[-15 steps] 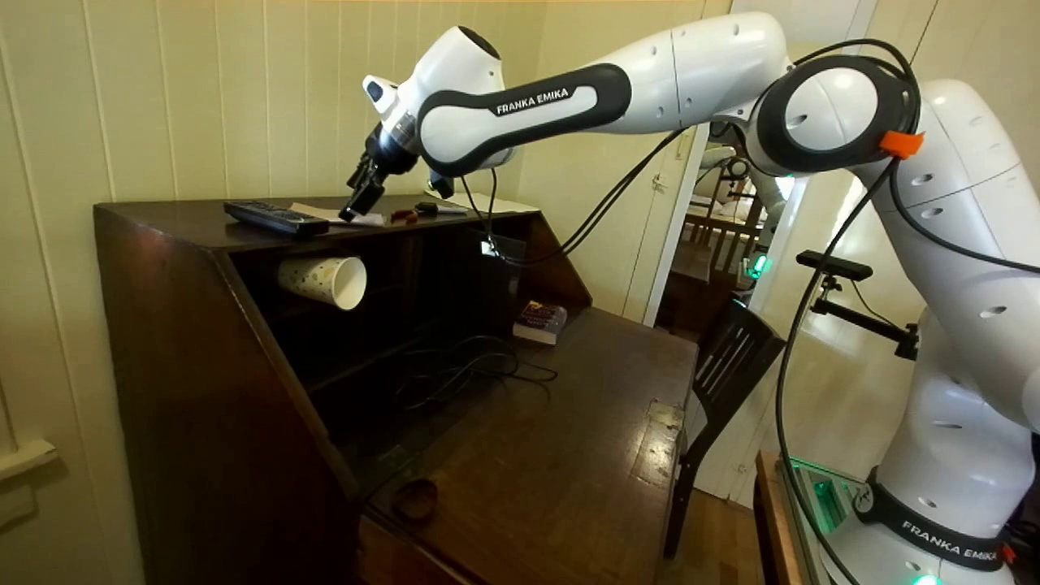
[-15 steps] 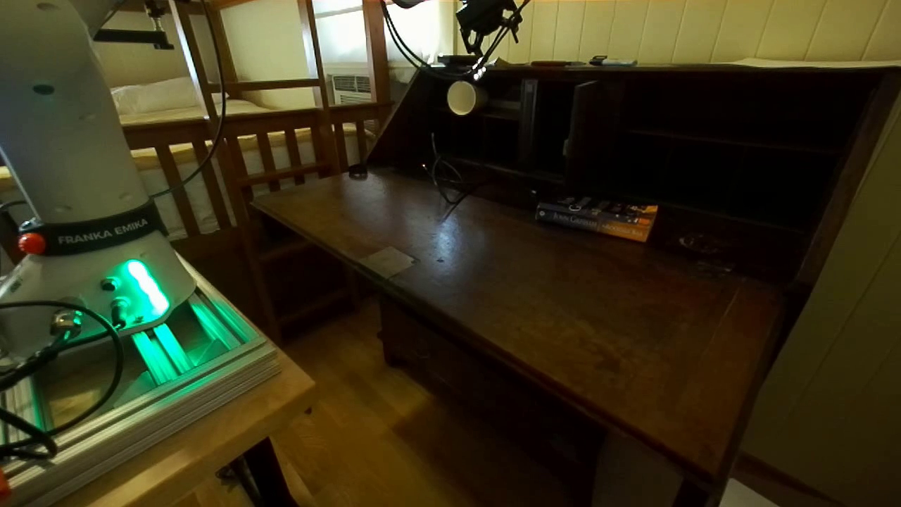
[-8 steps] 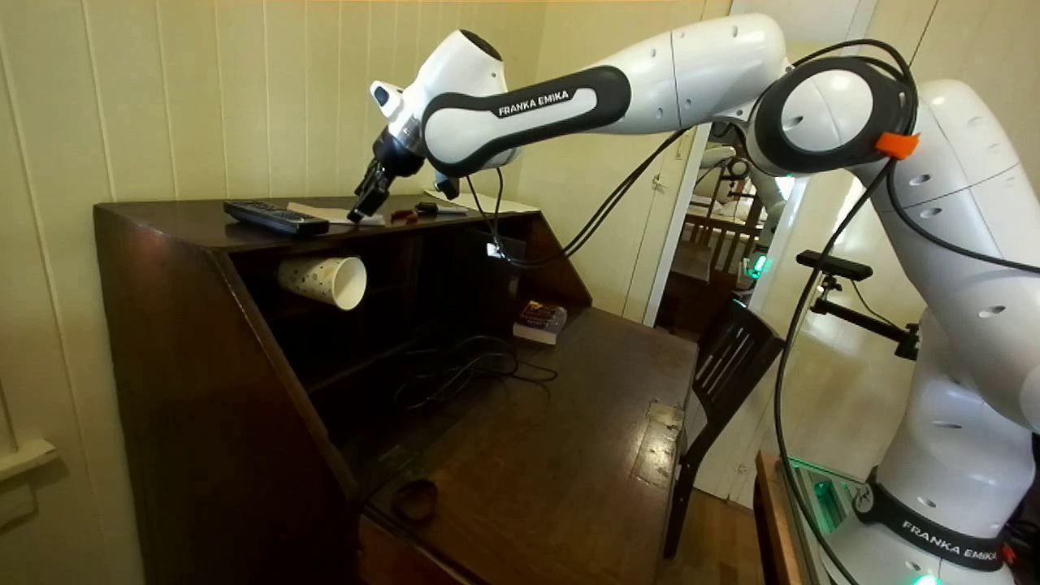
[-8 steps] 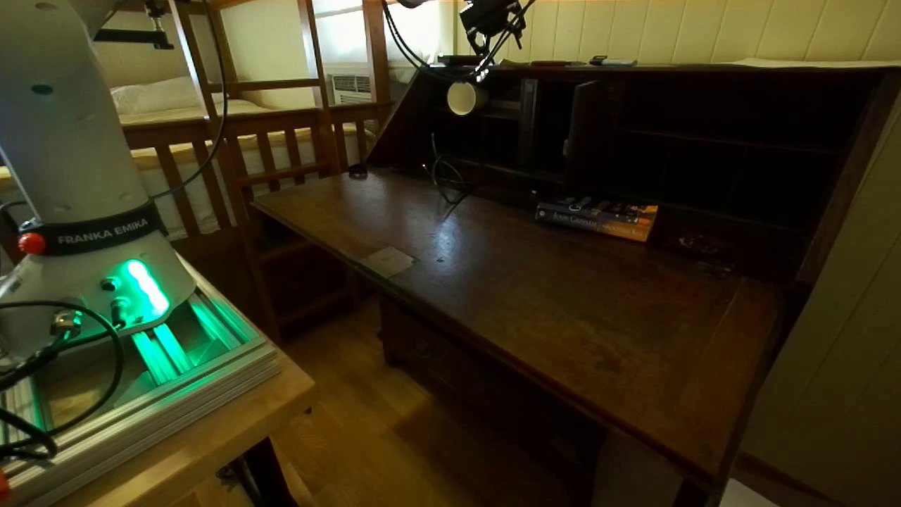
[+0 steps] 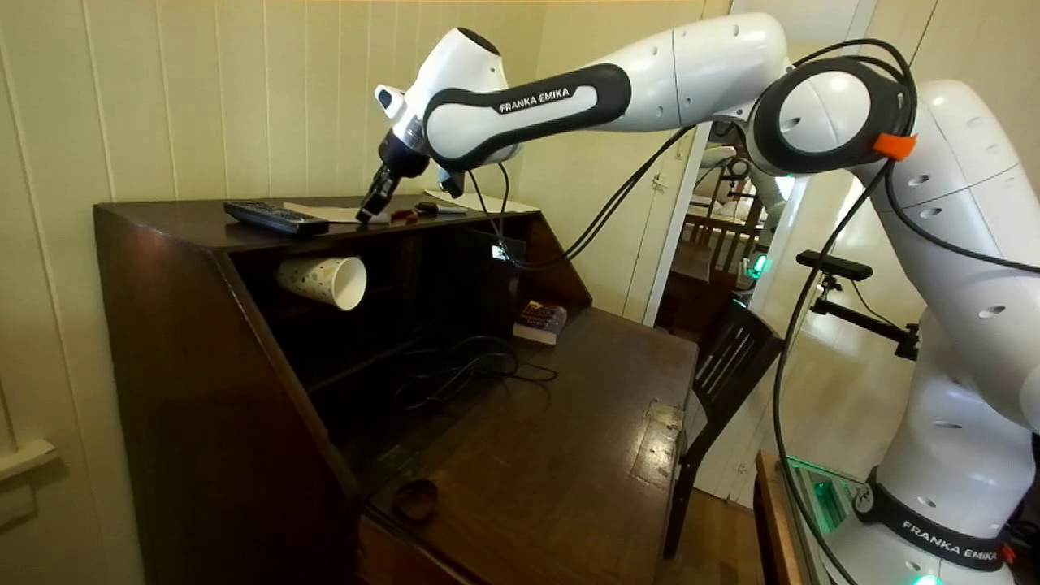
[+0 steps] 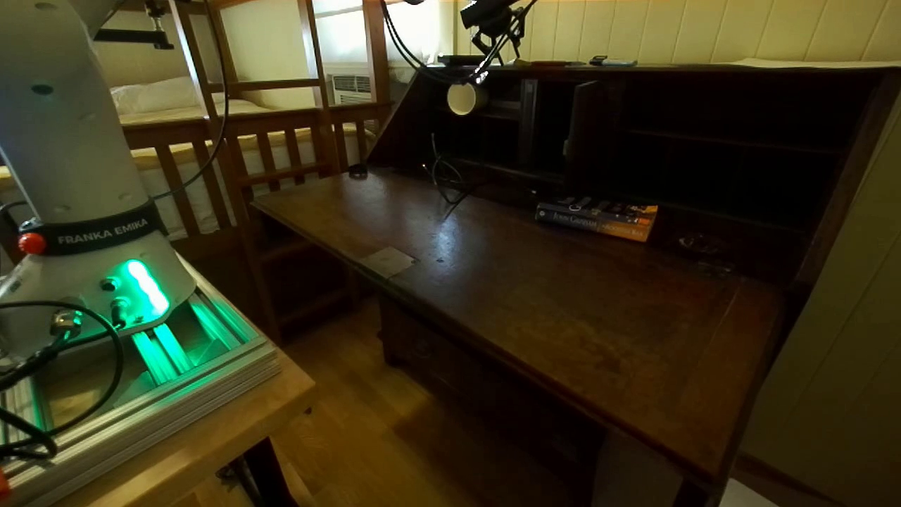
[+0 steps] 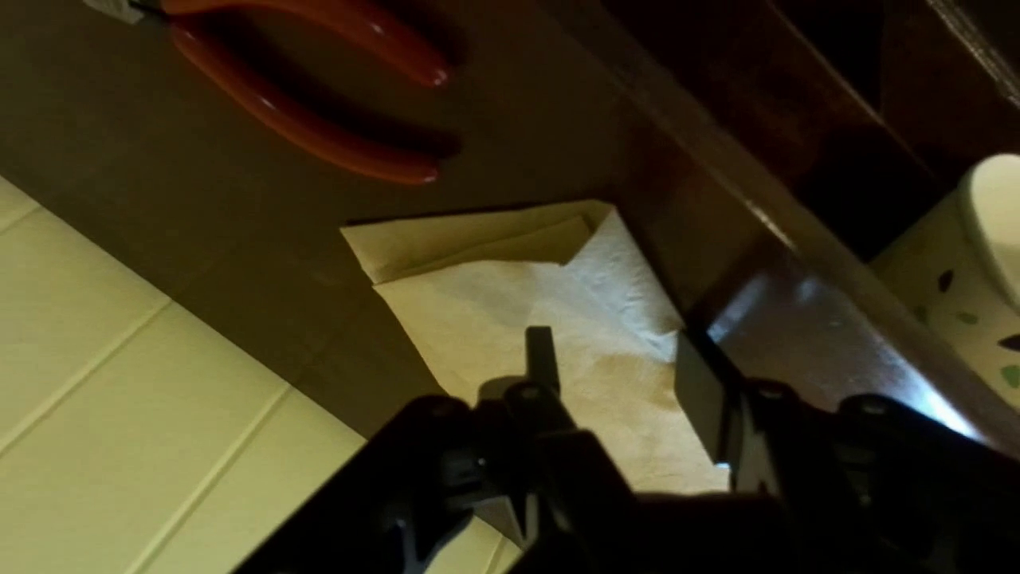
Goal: Put the white paper on the desktop.
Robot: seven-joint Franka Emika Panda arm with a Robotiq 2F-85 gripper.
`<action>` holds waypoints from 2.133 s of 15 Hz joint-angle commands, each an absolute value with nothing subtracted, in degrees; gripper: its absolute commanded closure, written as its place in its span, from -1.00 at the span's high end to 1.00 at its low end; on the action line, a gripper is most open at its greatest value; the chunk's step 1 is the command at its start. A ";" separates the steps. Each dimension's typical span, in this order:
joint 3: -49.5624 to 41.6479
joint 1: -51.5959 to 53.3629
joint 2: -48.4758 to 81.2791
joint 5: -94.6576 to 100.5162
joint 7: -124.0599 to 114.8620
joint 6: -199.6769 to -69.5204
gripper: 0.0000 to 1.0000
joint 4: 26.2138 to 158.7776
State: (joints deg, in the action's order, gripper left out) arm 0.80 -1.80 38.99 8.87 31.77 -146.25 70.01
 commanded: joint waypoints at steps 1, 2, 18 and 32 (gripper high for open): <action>0.65 -1.77 40.13 9.68 28.12 -142.00 -0.12 66.66; 1.50 -2.12 39.60 8.58 27.73 -140.50 0.15 66.53; 1.99 -4.56 37.57 4.28 33.01 -117.10 1.00 54.39; 5.33 -6.90 47.86 -1.95 37.97 -117.48 1.00 45.78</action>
State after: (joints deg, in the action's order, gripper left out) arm 4.07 -6.34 43.41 0.08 37.67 -117.21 52.36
